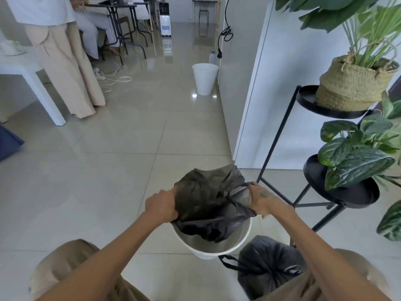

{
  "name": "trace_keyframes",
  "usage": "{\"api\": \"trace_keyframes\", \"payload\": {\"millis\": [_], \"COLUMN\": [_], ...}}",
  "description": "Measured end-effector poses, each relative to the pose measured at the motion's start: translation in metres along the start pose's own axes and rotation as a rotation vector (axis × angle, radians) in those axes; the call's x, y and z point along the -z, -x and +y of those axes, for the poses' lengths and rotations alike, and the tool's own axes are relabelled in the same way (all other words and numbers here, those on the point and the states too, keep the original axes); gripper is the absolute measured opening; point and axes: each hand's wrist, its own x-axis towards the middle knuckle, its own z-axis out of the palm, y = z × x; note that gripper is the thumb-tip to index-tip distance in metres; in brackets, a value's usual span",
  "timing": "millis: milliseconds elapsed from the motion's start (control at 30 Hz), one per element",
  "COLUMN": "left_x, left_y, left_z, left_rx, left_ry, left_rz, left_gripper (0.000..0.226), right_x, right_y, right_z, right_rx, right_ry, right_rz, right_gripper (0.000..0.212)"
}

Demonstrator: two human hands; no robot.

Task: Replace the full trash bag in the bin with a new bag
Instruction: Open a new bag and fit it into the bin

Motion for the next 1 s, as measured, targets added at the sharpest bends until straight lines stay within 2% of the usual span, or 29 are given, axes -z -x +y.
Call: {"api": "trace_keyframes", "payload": {"millis": [67,267,367,433,533,600,667,800,867,933,1000], "left_x": [0.002,0.006,0.012,0.024,0.037,0.035,0.024,-0.001,-0.006,-0.004,0.000], "left_y": [0.000,0.006,0.016,0.024,0.022,0.008,-0.013,-0.051,-0.060,-0.063,-0.063], "left_z": [-0.013,-0.035,-0.031,-0.023,0.006,0.037,0.063,0.069,0.060,0.049,0.041], "left_rx": [0.008,0.054,-0.006,-0.087,-0.383,-0.547,-0.595,-0.439,-0.349,-0.276,-0.235], "left_ry": [-0.004,-0.016,-0.038,0.000,0.082,0.064,-0.089,-0.344,-0.375,-0.373,-0.352], "left_rz": [-0.033,-0.192,-0.217,-0.074,0.293,0.378,0.316,0.227,0.220,0.228,0.202], "left_gripper": [0.084,0.101,0.093,0.076,0.057,0.049,0.048,0.068,0.073,0.064,0.045], "right_x": [0.009,0.036,0.046,0.051,0.053,0.056,0.060,0.064,0.063,0.063,0.063], "right_y": [0.002,0.008,0.008,0.006,0.001,0.002,0.006,0.009,0.007,0.006,0.004], "right_z": [0.010,0.019,0.009,0.001,-0.009,-0.018,-0.023,-0.014,-0.002,0.005,0.009], "right_rx": [-0.041,-0.104,-0.080,-0.029,0.029,0.082,0.137,0.160,0.183,0.184,0.155], "right_ry": [-0.003,-0.014,-0.078,-0.150,-0.235,-0.256,-0.256,-0.207,-0.124,-0.038,0.003], "right_rz": [-0.057,-0.160,-0.201,-0.228,-0.272,-0.279,-0.257,-0.254,-0.238,-0.199,-0.218], "right_gripper": [0.079,0.091,0.098,0.105,0.110,0.105,0.097,0.085,0.064,0.044,0.036]}}
